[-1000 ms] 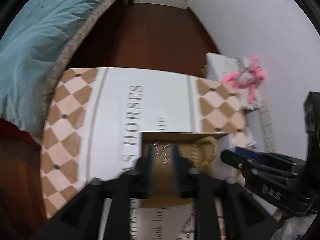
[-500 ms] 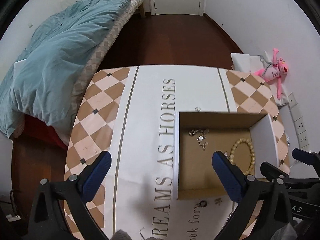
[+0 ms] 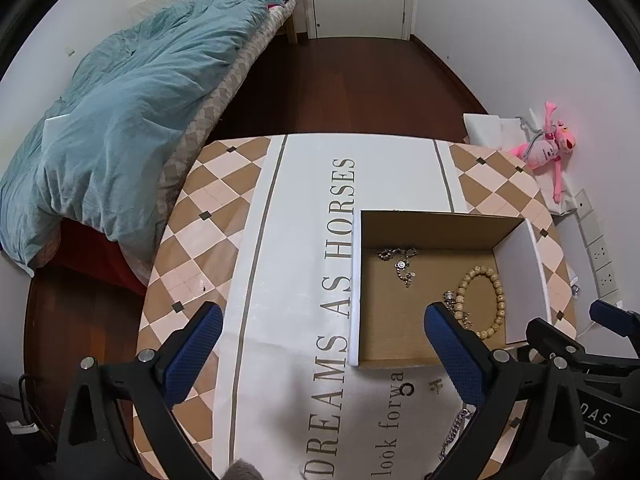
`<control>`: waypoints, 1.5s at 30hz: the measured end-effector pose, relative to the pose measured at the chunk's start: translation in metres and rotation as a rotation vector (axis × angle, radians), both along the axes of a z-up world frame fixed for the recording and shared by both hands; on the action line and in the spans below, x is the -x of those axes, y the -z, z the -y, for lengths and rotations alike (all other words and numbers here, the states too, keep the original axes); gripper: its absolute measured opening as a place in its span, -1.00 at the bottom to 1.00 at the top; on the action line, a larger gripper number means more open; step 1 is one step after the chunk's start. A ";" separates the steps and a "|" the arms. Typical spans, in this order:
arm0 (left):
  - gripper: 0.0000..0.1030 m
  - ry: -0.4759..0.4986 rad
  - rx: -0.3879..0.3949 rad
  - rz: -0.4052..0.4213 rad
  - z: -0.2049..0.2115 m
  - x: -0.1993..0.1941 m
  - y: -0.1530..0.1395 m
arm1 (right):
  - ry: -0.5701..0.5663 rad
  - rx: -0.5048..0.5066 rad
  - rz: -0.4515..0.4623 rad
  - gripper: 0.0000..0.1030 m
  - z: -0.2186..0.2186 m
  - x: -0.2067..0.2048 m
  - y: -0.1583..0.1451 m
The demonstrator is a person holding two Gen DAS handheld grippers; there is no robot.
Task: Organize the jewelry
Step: 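Withdraw both tools from the box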
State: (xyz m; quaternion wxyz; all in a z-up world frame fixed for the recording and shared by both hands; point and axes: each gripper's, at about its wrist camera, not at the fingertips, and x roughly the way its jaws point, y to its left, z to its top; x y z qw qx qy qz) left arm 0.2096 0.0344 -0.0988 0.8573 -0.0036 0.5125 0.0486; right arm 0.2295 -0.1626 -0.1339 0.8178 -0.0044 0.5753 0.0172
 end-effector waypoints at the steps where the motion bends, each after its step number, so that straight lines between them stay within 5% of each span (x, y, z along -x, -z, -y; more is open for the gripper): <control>1: 1.00 0.000 0.002 0.007 -0.001 0.003 -0.004 | 0.003 -0.001 0.007 0.85 0.000 0.002 -0.002; 18: 1.00 -0.009 -0.020 0.140 -0.003 0.083 -0.077 | 0.008 0.004 0.207 0.85 -0.008 0.082 -0.090; 28: 1.00 -0.048 -0.052 0.181 -0.006 0.115 -0.094 | 0.016 -0.039 0.267 0.85 -0.007 0.124 -0.120; 33: 1.00 -0.061 -0.033 0.151 -0.007 0.122 -0.066 | 0.054 -0.035 0.201 0.85 0.007 0.133 -0.088; 39: 1.00 -0.054 -0.067 0.059 -0.002 0.124 -0.003 | 0.080 -0.076 0.049 0.84 0.023 0.130 -0.006; 45: 1.00 -0.065 -0.071 -0.050 -0.002 0.120 0.053 | 0.081 -0.102 -0.049 0.49 0.021 0.119 0.064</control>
